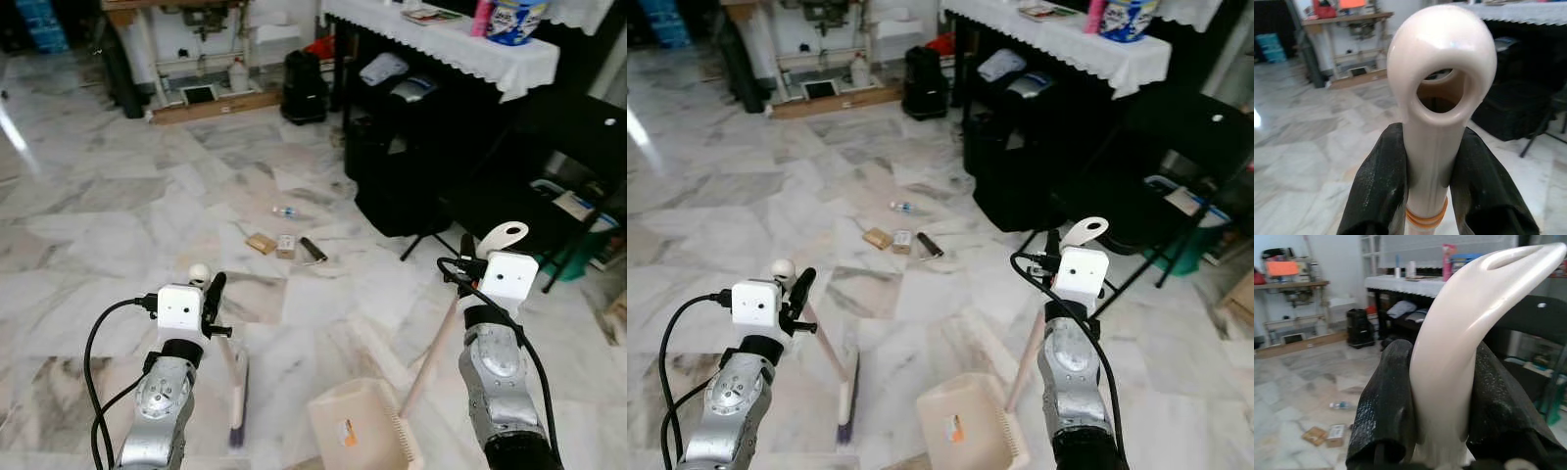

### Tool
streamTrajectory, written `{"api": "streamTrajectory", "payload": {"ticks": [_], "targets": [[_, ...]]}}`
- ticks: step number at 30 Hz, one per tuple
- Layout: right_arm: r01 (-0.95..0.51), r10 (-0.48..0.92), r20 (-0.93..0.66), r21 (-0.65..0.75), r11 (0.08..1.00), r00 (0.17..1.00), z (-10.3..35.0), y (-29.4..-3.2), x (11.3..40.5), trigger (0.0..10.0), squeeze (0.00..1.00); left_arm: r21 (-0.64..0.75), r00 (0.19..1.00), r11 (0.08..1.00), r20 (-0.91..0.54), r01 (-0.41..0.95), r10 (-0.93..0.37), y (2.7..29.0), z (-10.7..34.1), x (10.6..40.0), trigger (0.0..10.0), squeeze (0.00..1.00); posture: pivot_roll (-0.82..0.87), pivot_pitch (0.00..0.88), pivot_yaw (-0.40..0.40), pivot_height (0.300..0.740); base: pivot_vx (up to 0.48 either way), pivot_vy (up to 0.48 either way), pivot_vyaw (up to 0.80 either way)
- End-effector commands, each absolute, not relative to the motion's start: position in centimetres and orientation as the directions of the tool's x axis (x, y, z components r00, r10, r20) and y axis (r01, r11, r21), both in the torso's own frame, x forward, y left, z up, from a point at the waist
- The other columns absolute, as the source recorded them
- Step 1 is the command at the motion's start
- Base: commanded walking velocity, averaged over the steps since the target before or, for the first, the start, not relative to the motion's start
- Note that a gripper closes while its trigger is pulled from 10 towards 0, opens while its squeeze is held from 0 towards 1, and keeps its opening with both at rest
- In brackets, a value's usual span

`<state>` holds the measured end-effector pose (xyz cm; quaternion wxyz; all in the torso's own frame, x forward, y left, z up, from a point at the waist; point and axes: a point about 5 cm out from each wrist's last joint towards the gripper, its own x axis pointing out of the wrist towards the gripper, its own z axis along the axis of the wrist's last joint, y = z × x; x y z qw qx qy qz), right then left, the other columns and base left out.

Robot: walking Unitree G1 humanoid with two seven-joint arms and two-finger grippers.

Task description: Sweep floor

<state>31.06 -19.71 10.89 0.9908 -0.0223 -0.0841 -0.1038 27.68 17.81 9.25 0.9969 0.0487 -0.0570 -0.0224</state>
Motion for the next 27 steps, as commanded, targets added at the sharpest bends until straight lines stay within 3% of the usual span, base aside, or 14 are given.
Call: {"api": "streamTrajectory", "payload": {"ticks": [1,27], "targets": [[0.202,-0.192,0.220,-0.024,0.979,0.957,11.90,-19.66,31.18,10.0,0.00,0.110,0.987,0.993,0.152,0.035,-0.052,17.89,10.26,28.02,10.0,0.00,-0.08,0.026,-0.004,0.740,0.259,0.000,0.00],[0.178,-0.169,0.212,-0.021,0.984,0.963,11.94,-19.27,31.28,10.0,0.00,0.113,0.988,0.993,0.149,0.023,-0.040,18.16,10.22,27.99,10.0,0.00,-0.08,0.030,-0.006,0.740,0.339,0.000,0.00]]}}
